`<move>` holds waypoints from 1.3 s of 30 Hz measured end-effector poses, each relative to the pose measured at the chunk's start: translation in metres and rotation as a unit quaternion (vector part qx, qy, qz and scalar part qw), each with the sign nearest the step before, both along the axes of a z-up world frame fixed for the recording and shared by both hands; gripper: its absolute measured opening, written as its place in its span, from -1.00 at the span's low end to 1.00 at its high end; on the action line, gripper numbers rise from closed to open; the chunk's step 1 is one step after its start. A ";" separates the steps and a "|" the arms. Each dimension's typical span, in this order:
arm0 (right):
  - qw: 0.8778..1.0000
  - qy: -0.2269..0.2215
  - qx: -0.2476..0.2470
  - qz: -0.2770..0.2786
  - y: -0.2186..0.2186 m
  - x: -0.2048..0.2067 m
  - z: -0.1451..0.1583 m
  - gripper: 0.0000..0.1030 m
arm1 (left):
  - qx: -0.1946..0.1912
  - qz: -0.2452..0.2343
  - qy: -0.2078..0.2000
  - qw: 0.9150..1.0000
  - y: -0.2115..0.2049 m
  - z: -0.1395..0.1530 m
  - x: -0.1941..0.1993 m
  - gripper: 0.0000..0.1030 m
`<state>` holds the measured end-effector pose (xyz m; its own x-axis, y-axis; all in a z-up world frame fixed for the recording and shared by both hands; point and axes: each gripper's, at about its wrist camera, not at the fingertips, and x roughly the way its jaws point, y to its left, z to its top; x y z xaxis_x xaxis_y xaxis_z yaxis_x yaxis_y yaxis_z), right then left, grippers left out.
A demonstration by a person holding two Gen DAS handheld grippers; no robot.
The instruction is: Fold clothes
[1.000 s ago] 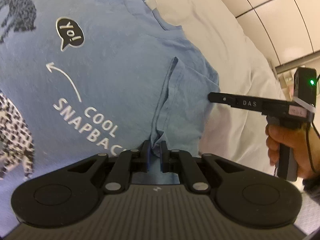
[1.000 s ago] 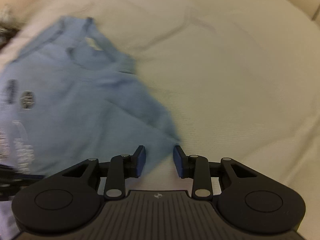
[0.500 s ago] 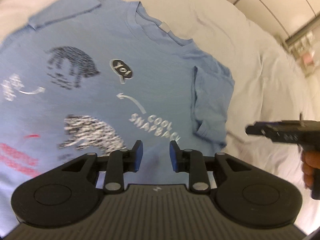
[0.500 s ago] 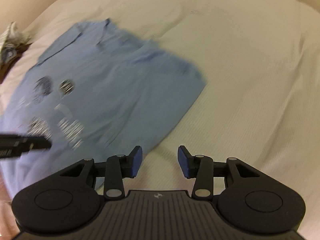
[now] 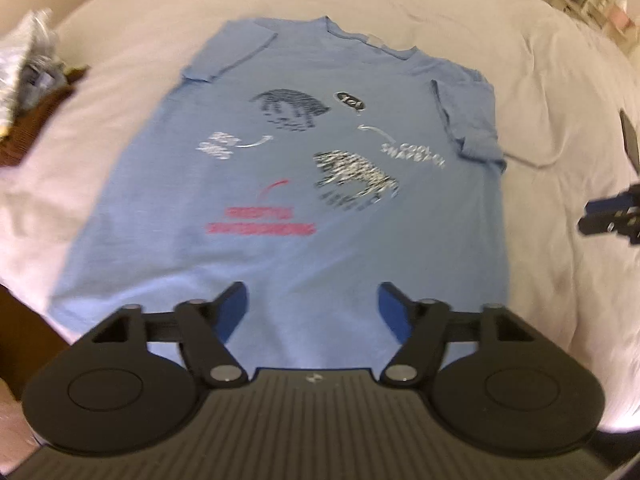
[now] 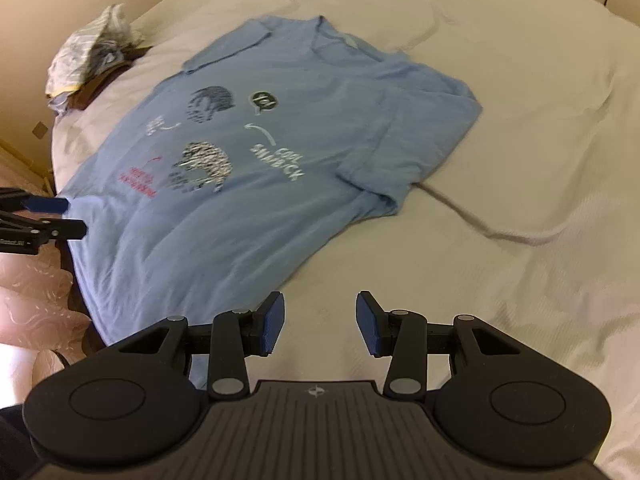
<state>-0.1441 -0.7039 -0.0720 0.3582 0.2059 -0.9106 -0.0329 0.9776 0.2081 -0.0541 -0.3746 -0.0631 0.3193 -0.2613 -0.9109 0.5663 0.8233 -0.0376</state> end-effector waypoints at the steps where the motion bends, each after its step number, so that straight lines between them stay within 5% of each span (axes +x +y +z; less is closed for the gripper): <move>1: 1.000 -0.003 -0.003 0.000 0.005 -0.004 0.004 -0.14 | 0.005 -0.007 -0.007 1.000 0.008 0.004 -0.001 0.44; 5: 1.000 -0.015 -0.011 -0.018 0.029 -0.018 0.019 -0.06 | 0.018 -0.044 -0.035 0.998 0.034 0.012 0.003 0.78; 11: 0.997 -0.018 -0.052 -0.049 0.086 -0.031 0.031 -0.04 | 0.027 -0.154 -0.094 0.983 0.074 0.015 0.023 0.90; 13: 0.996 -0.018 -0.075 -0.048 0.110 -0.035 0.035 -0.03 | 0.037 -0.213 -0.118 0.969 0.087 0.014 0.025 0.90; 18: 0.993 -0.018 -0.102 -0.051 0.162 -0.049 0.047 0.02 | 0.077 -0.375 -0.179 0.906 0.127 0.013 0.016 0.90; 21: 0.992 -0.020 -0.110 -0.057 0.184 -0.055 0.053 0.07 | 0.077 -0.409 -0.185 0.890 0.146 0.010 0.014 0.90; 23: 0.991 -0.017 -0.117 -0.064 0.194 -0.057 0.056 0.08 | 0.074 -0.401 -0.174 0.896 0.154 0.011 0.017 0.90; 27: 0.989 -0.007 -0.104 -0.102 0.200 -0.060 0.070 0.24 | 0.049 -0.334 -0.134 0.932 0.152 0.035 0.033 0.90; 30: 0.987 -0.013 -0.100 -0.123 0.201 -0.062 0.085 0.43 | 0.032 -0.296 -0.110 0.948 0.142 0.061 0.043 0.90; 35: 0.984 -0.018 -0.101 -0.147 0.207 -0.073 0.106 0.74 | 0.016 -0.258 -0.089 0.962 0.135 0.096 0.041 0.93; 39: 0.983 -0.019 -0.076 -0.169 0.211 -0.086 0.113 0.74 | 0.000 -0.234 -0.086 0.969 0.140 0.114 0.025 0.97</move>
